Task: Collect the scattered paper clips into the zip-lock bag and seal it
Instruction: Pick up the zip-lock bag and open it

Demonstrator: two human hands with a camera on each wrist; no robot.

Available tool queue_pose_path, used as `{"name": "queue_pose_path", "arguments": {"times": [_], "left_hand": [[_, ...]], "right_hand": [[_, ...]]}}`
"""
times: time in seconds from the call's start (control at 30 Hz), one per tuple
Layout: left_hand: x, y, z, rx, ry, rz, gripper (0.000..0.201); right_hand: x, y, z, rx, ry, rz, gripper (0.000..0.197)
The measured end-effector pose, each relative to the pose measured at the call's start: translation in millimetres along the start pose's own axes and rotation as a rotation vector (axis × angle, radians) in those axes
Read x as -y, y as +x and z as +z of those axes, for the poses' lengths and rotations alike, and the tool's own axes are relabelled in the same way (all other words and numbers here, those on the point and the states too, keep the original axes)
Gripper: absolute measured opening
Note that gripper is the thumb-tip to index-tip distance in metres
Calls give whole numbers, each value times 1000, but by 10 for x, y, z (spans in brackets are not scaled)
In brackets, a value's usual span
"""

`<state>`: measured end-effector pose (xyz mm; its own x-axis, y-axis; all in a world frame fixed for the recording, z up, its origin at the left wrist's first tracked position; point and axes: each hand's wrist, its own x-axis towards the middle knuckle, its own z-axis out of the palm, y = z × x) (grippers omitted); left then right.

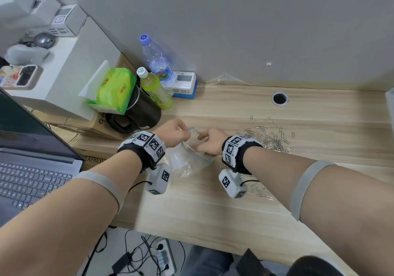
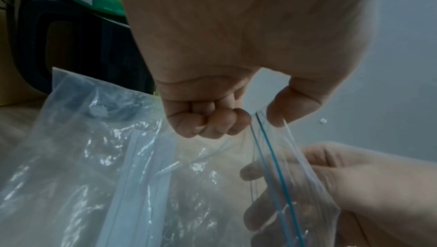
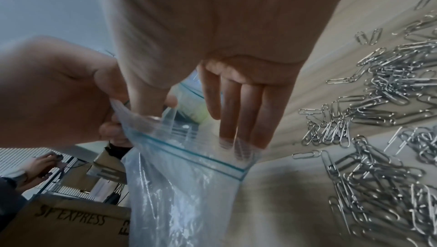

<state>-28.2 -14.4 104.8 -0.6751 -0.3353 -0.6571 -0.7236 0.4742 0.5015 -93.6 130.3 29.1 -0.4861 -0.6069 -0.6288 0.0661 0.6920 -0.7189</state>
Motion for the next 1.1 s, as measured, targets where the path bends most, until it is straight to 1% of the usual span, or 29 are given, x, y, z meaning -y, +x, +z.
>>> {"name": "queue_pose_path", "arguments": {"times": [0.07,0.13,0.2,0.27,0.3,0.33,0.43,0.53,0.6,0.63,0.77,0.93,0.97,1.03,1.07,1.1], "left_hand": [[-1,6,19,-16,34,10,24],[3,17,43,-27,34,25,24],[1,26,65,-44,32,39,23],[-6,18,75,-62,44,44,15],[-1,21,78,-72,50,48,16],[7,26,82,-78,54,52,17],[41,43,104,-83,62,57,19],[87,74,117,-91,59,46,20],[104,83,116,-94,53,45,25],[103,81,114,-95,56,44,29],[116,88,117,-117,55,69,41],[188,112,125,-82,24,139,51],[206,116,126,-89,42,160,51],[264,136,131,-118,135,191,56],[290,140,127,-116,195,206,66],[309,135,121,-97,246,224,81]], "right_hand": [[12,0,-2,2,8,12,86],[13,-5,2,14,80,3,85],[16,-25,-5,2,133,-45,74],[28,-44,-30,-19,95,-91,60],[33,-49,-39,-24,69,-97,55],[39,-54,-41,-22,55,-96,55],[45,-59,-31,-24,53,-64,73],[62,-80,-34,-73,7,-40,77],[65,-85,-32,-105,-68,-21,81],[60,-87,-24,-96,-87,-11,82],[35,-106,-15,20,-8,-13,91],[18,-35,32,44,73,28,114],[17,-27,31,47,85,38,113],[18,-24,-2,66,122,46,100],[16,-34,-29,77,143,54,94],[-7,-29,-55,80,160,64,90]]}}
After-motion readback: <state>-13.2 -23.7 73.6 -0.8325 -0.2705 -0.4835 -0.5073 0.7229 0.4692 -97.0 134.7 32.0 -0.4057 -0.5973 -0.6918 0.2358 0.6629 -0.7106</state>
